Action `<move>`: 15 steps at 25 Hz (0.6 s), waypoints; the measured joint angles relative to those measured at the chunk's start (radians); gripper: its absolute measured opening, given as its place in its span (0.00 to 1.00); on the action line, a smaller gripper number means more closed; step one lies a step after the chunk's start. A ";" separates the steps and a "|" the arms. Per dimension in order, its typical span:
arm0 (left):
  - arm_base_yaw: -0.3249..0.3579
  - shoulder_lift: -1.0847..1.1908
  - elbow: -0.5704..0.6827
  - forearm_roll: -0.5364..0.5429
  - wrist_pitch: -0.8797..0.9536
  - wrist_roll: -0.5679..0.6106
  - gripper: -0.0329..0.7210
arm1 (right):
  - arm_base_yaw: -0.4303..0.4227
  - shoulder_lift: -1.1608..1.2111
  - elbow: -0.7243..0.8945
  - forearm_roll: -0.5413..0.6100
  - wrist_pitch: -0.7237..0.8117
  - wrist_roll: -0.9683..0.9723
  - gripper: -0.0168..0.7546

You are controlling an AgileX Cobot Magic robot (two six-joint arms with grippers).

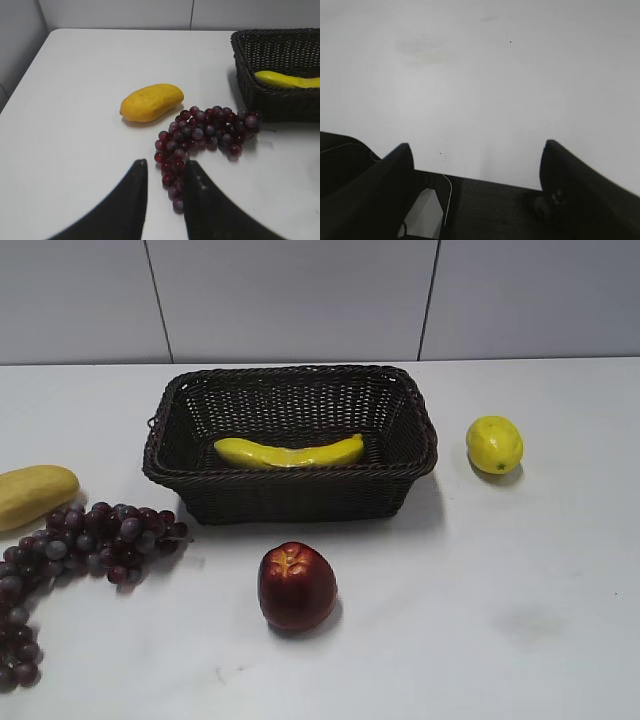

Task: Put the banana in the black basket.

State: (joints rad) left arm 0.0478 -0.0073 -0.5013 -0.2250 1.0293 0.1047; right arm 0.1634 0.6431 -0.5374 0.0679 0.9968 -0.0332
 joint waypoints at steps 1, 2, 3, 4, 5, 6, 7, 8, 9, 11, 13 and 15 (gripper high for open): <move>0.000 0.000 0.000 0.000 0.000 0.000 0.36 | 0.000 -0.037 0.008 -0.001 0.009 0.000 0.79; 0.000 0.000 0.000 0.000 0.000 0.000 0.36 | 0.000 -0.074 0.014 -0.002 0.013 0.000 0.79; 0.000 0.000 0.000 0.000 0.000 0.000 0.36 | 0.000 -0.104 0.020 -0.002 0.017 0.000 0.79; 0.000 0.000 0.000 0.000 0.000 0.000 0.36 | 0.000 -0.140 0.024 -0.002 0.020 0.000 0.79; 0.000 0.000 0.000 0.000 0.000 0.000 0.36 | 0.000 -0.175 0.026 -0.003 0.022 0.000 0.79; 0.000 0.000 0.000 0.000 0.000 0.000 0.36 | 0.000 -0.210 0.027 -0.003 0.023 0.000 0.79; 0.000 0.000 0.000 0.000 0.000 0.000 0.36 | 0.000 -0.239 0.027 -0.003 0.024 0.000 0.79; 0.000 0.000 0.000 0.000 0.000 0.000 0.36 | 0.000 -0.272 0.027 -0.003 0.024 0.000 0.79; 0.000 0.000 0.000 0.000 0.000 0.000 0.36 | 0.000 -0.305 0.027 -0.003 0.025 0.000 0.79; 0.000 0.000 0.000 0.000 0.000 0.000 0.36 | 0.000 -0.363 0.027 -0.003 0.025 0.000 0.79; 0.000 0.000 0.000 0.000 0.000 0.000 0.36 | 0.000 -0.419 0.027 -0.003 0.027 -0.001 0.79; 0.000 0.000 0.000 0.000 0.000 0.000 0.36 | 0.000 -0.476 0.027 -0.003 0.028 -0.001 0.79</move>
State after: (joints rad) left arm 0.0478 -0.0073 -0.5013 -0.2250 1.0293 0.1047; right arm 0.1634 0.1669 -0.5106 0.0644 1.0245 -0.0344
